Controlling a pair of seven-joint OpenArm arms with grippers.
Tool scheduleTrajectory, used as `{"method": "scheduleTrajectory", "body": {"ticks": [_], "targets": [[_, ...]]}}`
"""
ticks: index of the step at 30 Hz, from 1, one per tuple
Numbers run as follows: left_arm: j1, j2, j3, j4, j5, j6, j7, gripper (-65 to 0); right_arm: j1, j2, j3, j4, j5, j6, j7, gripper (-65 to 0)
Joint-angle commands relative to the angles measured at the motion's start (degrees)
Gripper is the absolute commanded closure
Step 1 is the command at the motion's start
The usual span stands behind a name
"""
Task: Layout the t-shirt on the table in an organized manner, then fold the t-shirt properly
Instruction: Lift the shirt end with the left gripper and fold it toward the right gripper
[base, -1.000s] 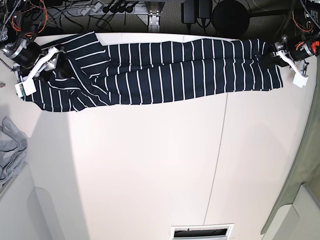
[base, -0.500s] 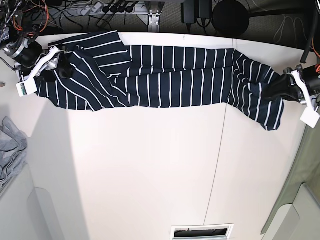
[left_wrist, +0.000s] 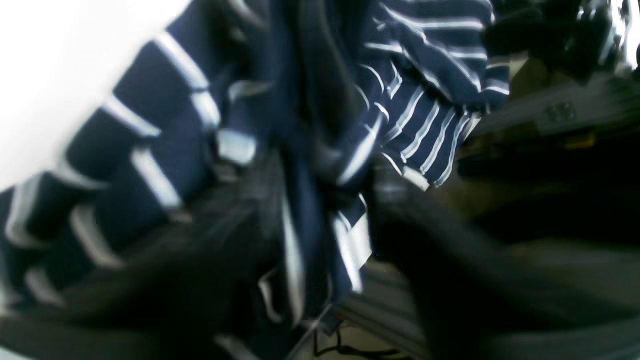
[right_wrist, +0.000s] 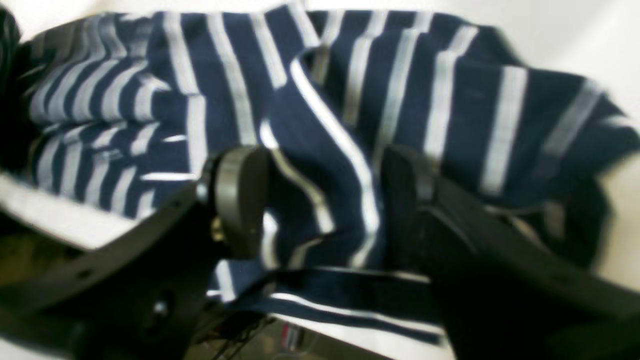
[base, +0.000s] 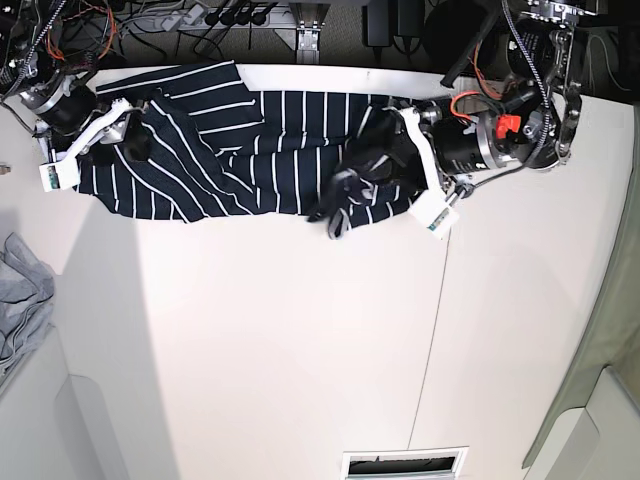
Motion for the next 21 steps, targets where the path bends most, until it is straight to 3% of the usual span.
{"method": "scheduleTrajectory", "body": {"ticks": [1,5,11,14,16,21], "targets": [[-0.46,-0.22,1.09,0.81,-0.85,-0.52,-1.16,-36.1,0.68,0.74,1.46,0.83,0.44,-0.85,1.09,-36.0],[-0.33,0.85,5.16,0.81,0.2,-0.52,-0.7,-36.1,2.97,1.31,7.67,0.81,0.26,-2.51,0.0,-36.0],[0.24,1.9,5.92,0.81,0.17,-0.52,-0.55,-36.1,4.17,5.92,11.61,0.52,1.36,-2.45,-0.13,-36.2],[0.35,1.9,5.88,0.81,0.17,-0.52,-0.55,-36.1,4.96,8.28,11.61,-2.34,0.9,-2.14,1.88,-45.5],[0.33,1.9,5.88,0.81,0.17,-0.52,-0.57,-36.1,6.69,9.68,11.61,-6.8,1.09,-2.12,1.97,-45.3],[0.66,1.9,5.88,0.81,0.42,-0.52,-0.57,-36.1,11.74,10.62,11.52,-20.41,7.26,4.09,1.86,-45.3]]}}
